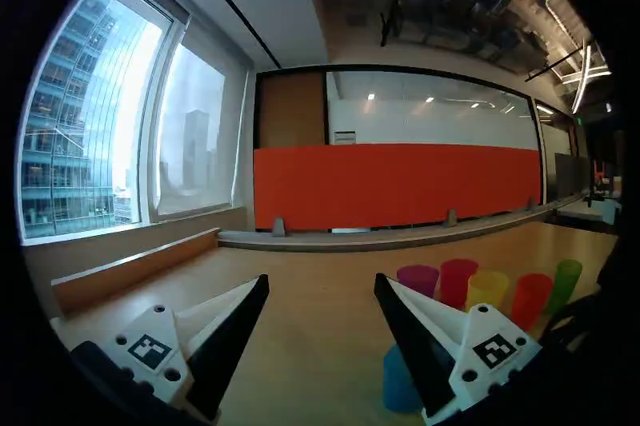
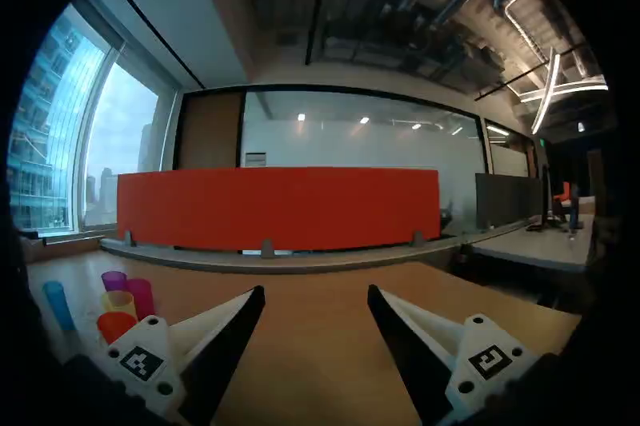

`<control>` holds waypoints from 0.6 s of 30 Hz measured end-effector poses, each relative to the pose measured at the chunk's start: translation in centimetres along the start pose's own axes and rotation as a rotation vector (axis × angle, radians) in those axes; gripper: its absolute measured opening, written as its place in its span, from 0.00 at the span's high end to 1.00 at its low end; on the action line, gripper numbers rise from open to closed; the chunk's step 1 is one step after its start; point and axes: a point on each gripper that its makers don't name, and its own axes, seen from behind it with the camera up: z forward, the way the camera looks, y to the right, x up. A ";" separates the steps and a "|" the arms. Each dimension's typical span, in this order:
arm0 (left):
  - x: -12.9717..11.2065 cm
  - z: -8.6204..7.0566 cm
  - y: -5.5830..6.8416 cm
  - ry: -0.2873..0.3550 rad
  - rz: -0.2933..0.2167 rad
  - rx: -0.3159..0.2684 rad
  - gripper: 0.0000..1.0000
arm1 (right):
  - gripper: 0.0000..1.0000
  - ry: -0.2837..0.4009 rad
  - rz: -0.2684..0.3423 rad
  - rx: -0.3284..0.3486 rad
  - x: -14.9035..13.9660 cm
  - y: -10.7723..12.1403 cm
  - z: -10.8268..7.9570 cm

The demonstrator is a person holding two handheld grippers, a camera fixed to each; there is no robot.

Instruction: Pour water

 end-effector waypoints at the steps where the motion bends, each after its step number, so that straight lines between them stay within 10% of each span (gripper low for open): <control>1: 0.0 0.0 0.1 0.003 -0.002 -0.004 0.02 | 0.00 0.000 0.001 -0.003 0.0 0.1 0.0; 18: -1.3 0.6 2.2 0.007 -0.027 -0.043 0.02 | 0.00 -0.004 0.008 -0.024 -0.5 1.1 -0.7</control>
